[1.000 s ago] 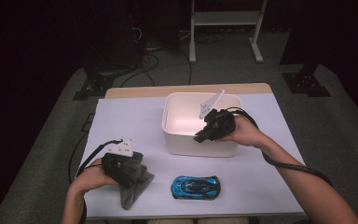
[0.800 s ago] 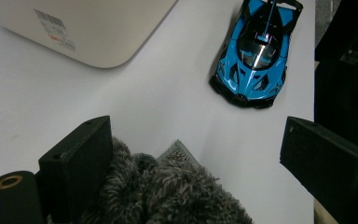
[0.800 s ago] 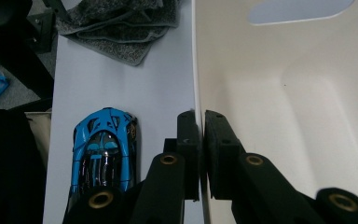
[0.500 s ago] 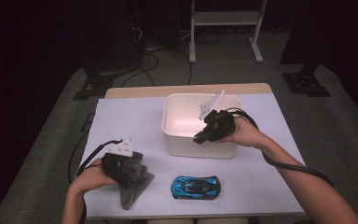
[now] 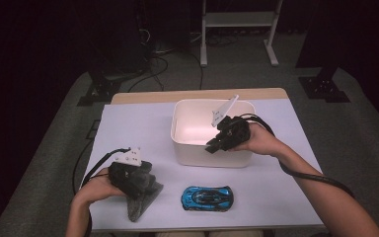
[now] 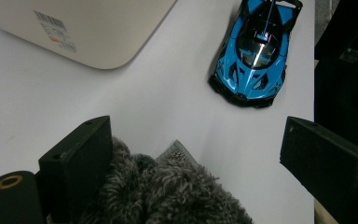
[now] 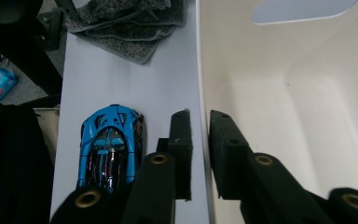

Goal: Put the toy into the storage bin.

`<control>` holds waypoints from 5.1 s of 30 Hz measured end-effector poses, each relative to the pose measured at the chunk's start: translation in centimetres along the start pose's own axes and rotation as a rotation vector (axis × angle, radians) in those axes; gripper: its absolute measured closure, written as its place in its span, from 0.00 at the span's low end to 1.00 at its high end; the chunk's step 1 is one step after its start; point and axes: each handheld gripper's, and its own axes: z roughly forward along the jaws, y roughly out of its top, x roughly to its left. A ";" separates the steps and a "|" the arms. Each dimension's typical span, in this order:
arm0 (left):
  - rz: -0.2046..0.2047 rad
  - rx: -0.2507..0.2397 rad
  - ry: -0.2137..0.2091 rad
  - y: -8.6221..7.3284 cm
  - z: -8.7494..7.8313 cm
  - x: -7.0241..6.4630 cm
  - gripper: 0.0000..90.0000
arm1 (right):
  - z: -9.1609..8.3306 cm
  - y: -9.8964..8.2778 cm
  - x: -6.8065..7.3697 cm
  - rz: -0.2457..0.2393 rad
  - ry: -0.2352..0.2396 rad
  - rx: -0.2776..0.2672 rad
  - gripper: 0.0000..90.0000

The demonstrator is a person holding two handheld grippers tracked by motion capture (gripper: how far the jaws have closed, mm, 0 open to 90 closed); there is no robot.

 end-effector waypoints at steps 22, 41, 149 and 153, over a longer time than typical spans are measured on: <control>-0.003 -0.020 0.015 0.1 -0.3 -0.1 0.10 | -3.2 -1.2 5.5 -0.032 -0.012 -0.152 0.27; 0.001 -0.019 0.016 0.0 -0.5 -0.1 0.10 | 5.3 -7.3 8.1 0.006 0.005 -0.076 0.19; 0.002 -0.003 -0.003 -0.5 -0.6 -0.1 0.10 | 10.1 -9.5 9.1 -0.022 -0.047 -0.041 0.28; 0.002 -0.005 -0.005 -0.5 -0.6 -0.1 0.10 | 10.0 -9.5 9.0 -0.024 -0.041 -0.043 0.28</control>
